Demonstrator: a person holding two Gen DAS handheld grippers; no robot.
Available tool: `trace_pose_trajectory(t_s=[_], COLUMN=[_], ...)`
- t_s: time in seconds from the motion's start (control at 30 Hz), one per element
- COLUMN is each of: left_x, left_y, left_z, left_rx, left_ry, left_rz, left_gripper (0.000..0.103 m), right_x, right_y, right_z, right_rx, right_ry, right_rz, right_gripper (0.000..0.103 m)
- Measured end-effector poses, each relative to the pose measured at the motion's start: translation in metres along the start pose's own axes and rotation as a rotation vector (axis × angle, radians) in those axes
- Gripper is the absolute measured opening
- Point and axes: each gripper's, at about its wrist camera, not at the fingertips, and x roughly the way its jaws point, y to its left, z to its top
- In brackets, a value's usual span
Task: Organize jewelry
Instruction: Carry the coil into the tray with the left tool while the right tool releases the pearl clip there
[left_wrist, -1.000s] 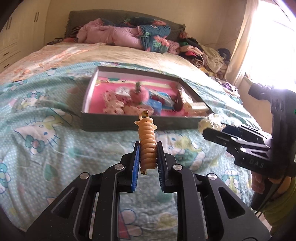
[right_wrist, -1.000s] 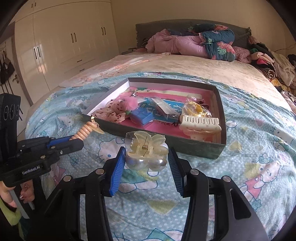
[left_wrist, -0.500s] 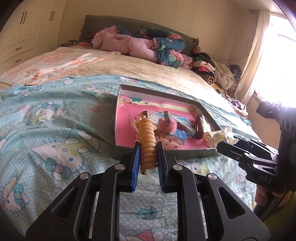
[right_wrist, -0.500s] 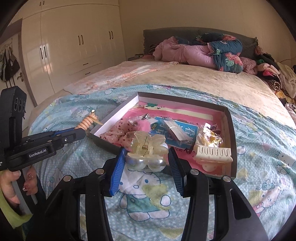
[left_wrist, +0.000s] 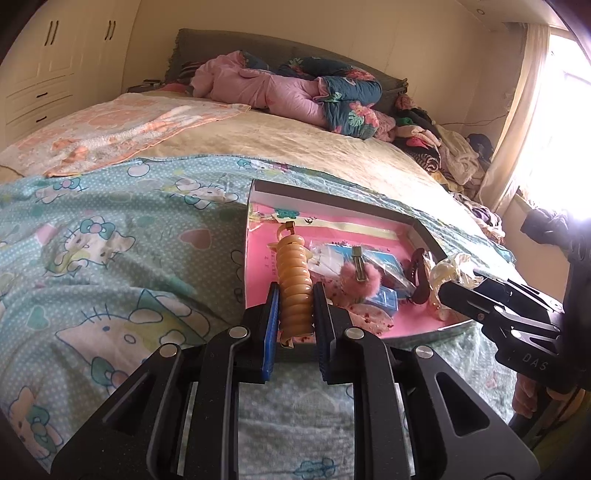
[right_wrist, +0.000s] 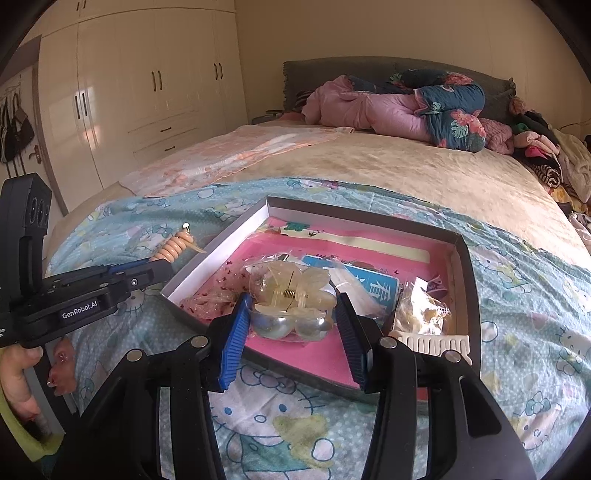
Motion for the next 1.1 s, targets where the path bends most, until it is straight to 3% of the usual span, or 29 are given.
trace_pose_trajectory(t_s=[0.4,0.87,1.1], left_x=[0.026,0.054,0.062], left_y=[-0.004,-0.015,-0.018], left_z=[0.01,0.009,0.008], left_rx=[0.018,0.077,0.084], left_ry=[0.023,0.042,0.056], left_rz=[0.02,0.043,0.044], left_gripper=[0.011,0.011,0.011], right_x=[0.031,0.053,0.054], right_y=[-0.024,-0.044,-0.041], right_z=[0.0,-0.005,-0.011], right_rx=[0.03,0.08,0.076], right_ry=[0.034,0.064,0.075], right_rz=[-0.099,-0.154,-0.099], right_gripper=[0.045,0.045,0.045])
